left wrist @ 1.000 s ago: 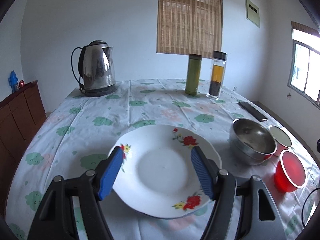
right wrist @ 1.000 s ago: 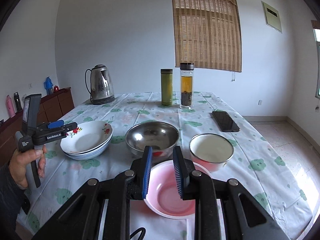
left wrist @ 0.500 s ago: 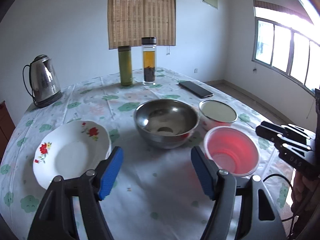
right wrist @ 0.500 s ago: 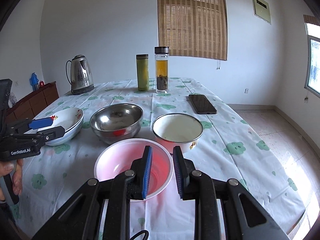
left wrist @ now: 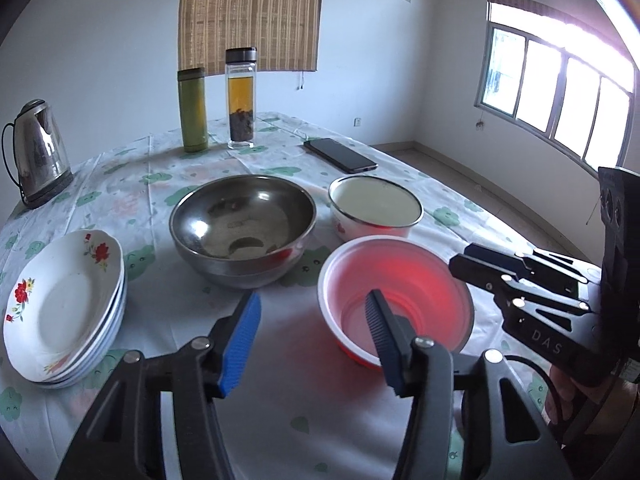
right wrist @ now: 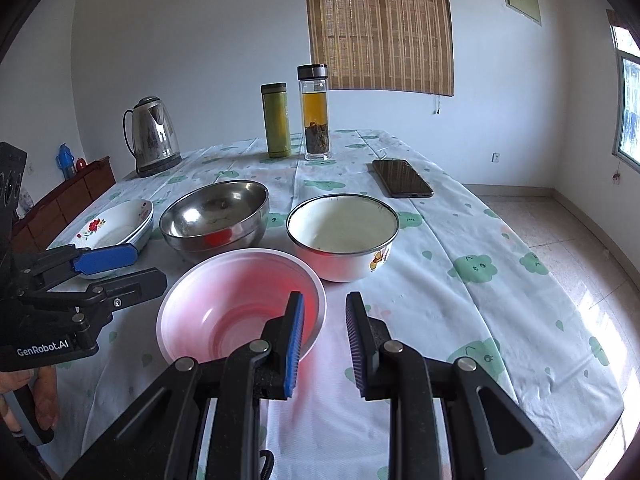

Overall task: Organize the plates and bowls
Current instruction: 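Move both grippers to the rim of the pink plastic bowl, then close both grippers on the rim of the pink plastic bowl, then lift the pink bowl with both grippers over the stainless steel bowl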

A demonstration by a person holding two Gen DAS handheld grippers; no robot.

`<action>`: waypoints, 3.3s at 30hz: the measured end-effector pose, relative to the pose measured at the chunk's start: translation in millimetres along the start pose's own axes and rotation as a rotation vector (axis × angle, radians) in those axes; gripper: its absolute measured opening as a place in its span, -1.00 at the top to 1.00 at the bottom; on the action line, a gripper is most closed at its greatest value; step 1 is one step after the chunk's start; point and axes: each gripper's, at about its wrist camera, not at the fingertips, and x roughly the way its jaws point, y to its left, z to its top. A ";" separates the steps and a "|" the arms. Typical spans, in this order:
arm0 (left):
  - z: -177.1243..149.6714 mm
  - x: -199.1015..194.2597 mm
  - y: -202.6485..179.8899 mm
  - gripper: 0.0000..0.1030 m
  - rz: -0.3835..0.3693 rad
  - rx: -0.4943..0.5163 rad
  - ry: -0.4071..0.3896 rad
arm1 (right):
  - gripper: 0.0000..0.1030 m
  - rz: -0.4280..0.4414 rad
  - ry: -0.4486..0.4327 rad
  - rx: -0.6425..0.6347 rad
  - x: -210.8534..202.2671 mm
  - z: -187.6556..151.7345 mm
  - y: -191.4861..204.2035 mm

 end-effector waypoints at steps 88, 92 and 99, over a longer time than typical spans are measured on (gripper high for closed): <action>69.7 8.3 84.8 0.77 0.113 -0.150 -0.155 | 0.78 0.102 -0.130 0.003 66.4 93.3 56.9; 67.6 14.4 90.5 0.77 0.112 -0.169 -0.138 | 0.78 0.098 -0.144 0.008 70.8 91.6 59.5; 65.2 19.6 90.4 0.77 0.109 -0.169 -0.129 | 0.78 0.101 -0.127 0.028 83.4 88.0 57.0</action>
